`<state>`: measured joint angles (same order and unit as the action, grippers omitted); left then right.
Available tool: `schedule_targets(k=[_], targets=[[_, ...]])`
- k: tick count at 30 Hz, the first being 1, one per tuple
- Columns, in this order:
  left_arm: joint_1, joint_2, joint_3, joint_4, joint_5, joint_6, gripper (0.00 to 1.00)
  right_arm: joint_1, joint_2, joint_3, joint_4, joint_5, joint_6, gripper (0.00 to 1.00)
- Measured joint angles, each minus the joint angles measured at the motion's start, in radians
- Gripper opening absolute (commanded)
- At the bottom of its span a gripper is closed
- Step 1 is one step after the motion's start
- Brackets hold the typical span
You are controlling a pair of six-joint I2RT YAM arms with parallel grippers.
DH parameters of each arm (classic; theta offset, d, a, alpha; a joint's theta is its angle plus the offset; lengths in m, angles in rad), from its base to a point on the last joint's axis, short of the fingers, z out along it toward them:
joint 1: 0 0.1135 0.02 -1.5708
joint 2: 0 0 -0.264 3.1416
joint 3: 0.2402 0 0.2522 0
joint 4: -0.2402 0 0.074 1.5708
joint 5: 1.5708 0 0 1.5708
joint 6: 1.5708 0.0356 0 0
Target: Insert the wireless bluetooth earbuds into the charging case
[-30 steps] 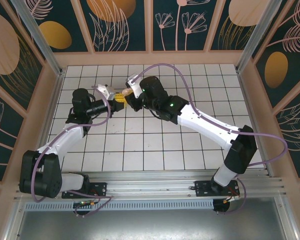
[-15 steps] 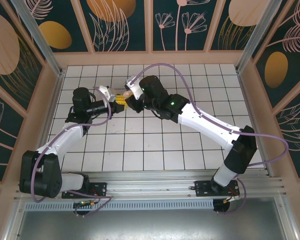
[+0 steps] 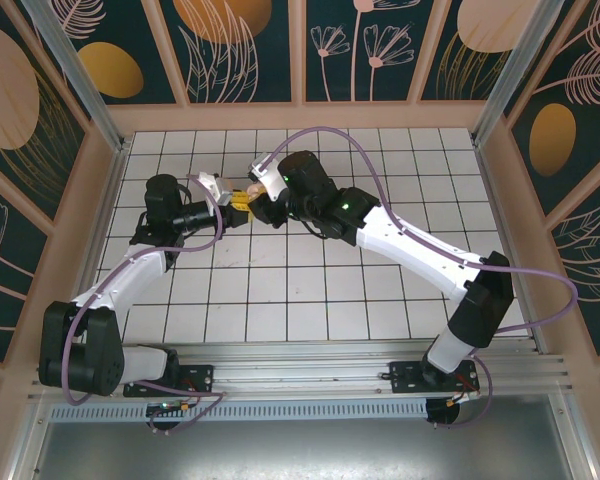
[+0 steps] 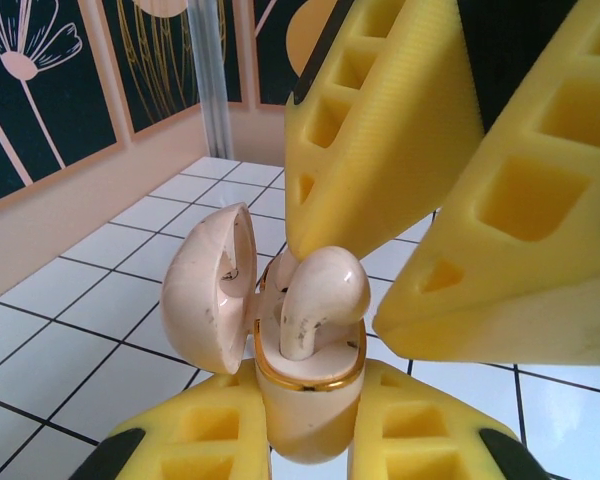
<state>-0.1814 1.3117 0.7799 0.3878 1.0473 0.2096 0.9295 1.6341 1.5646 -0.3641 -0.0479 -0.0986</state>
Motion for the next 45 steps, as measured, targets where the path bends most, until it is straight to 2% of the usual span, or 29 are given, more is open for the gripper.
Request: schedule_targets(k=[14,29,36,42,45], targets=[[-0.002,0.0,0.002,-0.003,0.031,0.005,0.06,-0.008,-0.01,0.0,0.011,-0.051,0.034,0.41],[-0.002,0.0,0.004,-0.003,0.055,0.008,0.06,-0.045,-0.09,-0.03,0.069,-0.121,0.113,0.42],[-0.002,0.0,0.005,-0.003,0.072,0.012,0.06,-0.142,-0.136,-0.069,0.107,-0.218,0.207,0.42],[-0.002,-0.007,0.005,-0.003,0.101,0.027,0.06,-0.28,-0.152,-0.121,0.17,-0.404,0.34,0.51],[-0.002,-0.015,0.005,-0.002,0.116,0.031,0.06,-0.297,-0.137,-0.12,0.184,-0.481,0.378,0.52]])
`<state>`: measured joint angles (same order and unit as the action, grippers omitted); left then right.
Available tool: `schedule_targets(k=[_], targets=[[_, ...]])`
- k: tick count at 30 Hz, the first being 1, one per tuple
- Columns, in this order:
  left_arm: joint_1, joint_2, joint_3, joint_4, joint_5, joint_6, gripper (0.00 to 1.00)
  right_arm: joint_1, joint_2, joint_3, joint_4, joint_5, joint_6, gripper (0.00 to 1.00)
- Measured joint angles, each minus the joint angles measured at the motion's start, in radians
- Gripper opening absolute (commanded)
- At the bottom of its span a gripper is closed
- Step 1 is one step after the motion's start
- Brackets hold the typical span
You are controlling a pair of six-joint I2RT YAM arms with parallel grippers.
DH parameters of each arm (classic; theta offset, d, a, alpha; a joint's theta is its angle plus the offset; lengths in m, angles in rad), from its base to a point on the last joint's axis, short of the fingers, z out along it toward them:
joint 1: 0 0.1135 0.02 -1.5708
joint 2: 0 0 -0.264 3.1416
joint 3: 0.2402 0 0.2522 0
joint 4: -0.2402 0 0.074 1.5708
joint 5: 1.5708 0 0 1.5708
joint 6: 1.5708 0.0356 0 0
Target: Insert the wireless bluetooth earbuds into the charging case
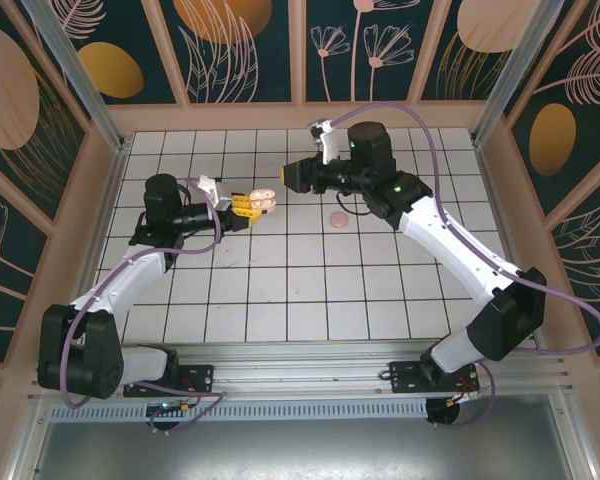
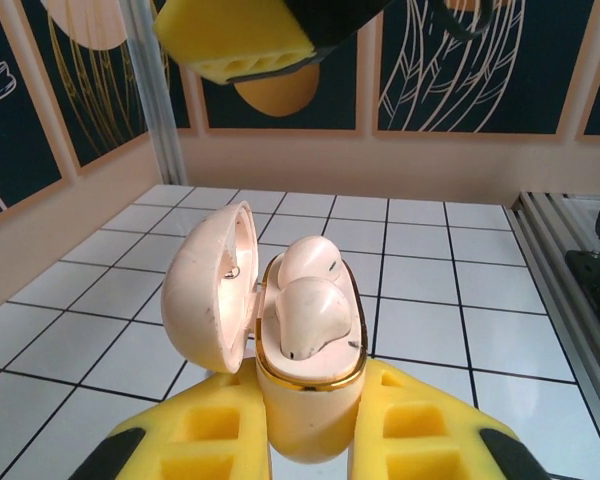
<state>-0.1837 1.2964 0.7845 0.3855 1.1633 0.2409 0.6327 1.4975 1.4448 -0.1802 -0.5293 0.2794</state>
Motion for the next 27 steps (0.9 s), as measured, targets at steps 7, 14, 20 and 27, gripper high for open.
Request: schedule_targets(k=[7,14,20,27], targets=[[0.0,-0.002,0.001,0.0,0.008,0.002,0.07,0.007,0.094,0.007,0.019,-0.156,0.05,0.53],[0.0,-0.008,0.002,0.0,0.008,0.002,0.07,0.026,0.148,0.027,0.02,-0.232,0.064,0.53],[0.0,-0.008,0.005,0.0,-0.008,0.002,0.06,0.035,0.148,0.027,0.043,-0.29,0.076,0.51],[-0.008,-0.007,0.011,-0.008,-0.029,-0.018,0.05,0.026,0.07,-0.068,0.142,-0.293,0.116,0.48]])
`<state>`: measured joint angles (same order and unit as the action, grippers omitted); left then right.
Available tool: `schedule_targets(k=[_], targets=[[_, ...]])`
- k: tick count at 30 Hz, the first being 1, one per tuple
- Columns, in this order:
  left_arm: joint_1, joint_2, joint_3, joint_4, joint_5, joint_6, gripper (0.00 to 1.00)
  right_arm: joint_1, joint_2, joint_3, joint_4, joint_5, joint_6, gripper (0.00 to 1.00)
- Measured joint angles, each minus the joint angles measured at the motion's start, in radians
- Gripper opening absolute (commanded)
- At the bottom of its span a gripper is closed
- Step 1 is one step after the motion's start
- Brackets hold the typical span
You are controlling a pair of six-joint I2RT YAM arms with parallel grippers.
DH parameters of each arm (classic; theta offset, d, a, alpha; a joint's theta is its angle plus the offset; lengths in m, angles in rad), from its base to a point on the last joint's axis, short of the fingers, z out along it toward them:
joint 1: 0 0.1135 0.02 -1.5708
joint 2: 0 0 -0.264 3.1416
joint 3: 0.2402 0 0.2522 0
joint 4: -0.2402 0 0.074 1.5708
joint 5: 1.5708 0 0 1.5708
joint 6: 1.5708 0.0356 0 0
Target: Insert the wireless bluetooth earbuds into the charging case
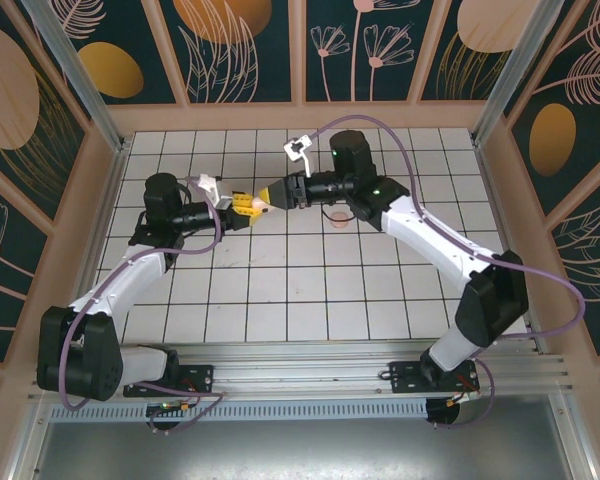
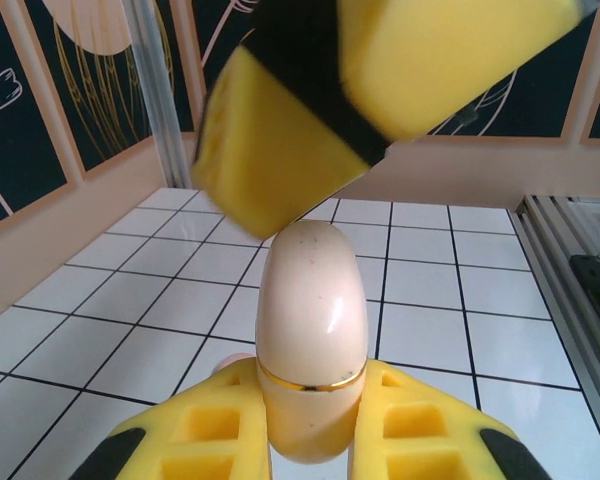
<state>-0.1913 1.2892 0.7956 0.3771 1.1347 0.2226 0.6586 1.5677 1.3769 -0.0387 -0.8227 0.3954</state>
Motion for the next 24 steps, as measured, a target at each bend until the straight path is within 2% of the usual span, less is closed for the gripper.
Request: schedule_targets(k=[5,10,15,24], targets=[[0.0,0.008,0.004,0.007,-0.055,-0.104,0.05,-0.053,-0.119,-0.109,0.011,0.127,0.064,0.48],[-0.024,0.038,0.004,0.006,-0.133,-0.252,0.05,-0.137,-0.24,-0.253,0.014,0.381,0.18,0.47],[-0.093,0.084,0.044,-0.123,-0.246,-0.344,0.04,-0.19,-0.346,-0.41,0.003,0.56,0.284,0.47],[-0.219,0.246,0.194,-0.354,-0.477,-0.546,0.04,-0.231,-0.46,-0.539,-0.038,0.666,0.344,0.47]])
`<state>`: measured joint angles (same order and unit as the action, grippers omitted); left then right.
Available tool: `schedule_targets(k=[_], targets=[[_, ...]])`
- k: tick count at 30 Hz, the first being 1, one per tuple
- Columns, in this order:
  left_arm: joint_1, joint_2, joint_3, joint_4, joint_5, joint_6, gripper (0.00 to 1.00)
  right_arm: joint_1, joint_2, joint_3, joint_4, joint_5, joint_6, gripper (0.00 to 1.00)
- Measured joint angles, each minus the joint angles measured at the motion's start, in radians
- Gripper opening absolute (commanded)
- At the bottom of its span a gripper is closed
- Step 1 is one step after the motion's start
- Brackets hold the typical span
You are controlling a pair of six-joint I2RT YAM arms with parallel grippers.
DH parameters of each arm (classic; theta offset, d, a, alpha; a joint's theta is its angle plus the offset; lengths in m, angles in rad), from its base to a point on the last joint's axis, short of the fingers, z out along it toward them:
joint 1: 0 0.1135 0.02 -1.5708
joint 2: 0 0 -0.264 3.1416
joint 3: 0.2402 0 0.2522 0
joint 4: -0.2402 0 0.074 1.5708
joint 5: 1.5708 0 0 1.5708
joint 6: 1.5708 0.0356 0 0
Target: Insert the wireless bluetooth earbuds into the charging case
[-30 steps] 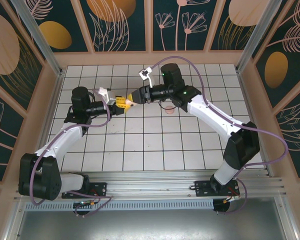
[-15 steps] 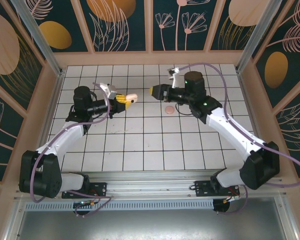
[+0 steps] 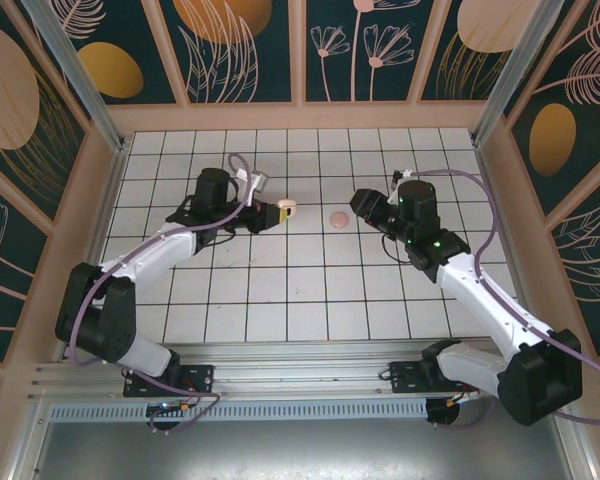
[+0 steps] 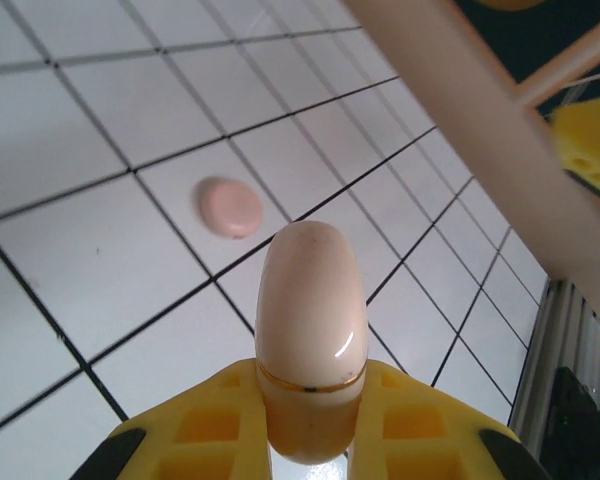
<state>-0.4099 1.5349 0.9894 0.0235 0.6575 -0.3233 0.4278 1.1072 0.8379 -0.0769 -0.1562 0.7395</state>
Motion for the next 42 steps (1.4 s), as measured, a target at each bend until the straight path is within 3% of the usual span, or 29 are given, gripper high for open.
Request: schedule_targets(k=[7,17,32,37,42], targets=[[-0.07,0.212,0.212,-0.15,-0.114,-0.117,0.05,-0.04,-0.045,-0.045,-0.018,0.001,0.0,0.46],[-0.145,0.508,0.486,-0.335,-0.165,-0.164,0.09,-0.096,-0.067,-0.093,-0.021,-0.03,-0.001,0.46],[-0.148,0.624,0.609,-0.457,-0.23,-0.199,0.23,-0.198,-0.084,-0.121,-0.037,-0.111,-0.024,0.45],[-0.148,0.634,0.613,-0.478,-0.249,-0.211,0.36,-0.212,-0.109,-0.132,-0.048,-0.126,-0.027,0.45],[-0.147,0.634,0.627,-0.505,-0.294,-0.201,0.56,-0.217,-0.123,-0.132,-0.056,-0.126,-0.027,0.46]])
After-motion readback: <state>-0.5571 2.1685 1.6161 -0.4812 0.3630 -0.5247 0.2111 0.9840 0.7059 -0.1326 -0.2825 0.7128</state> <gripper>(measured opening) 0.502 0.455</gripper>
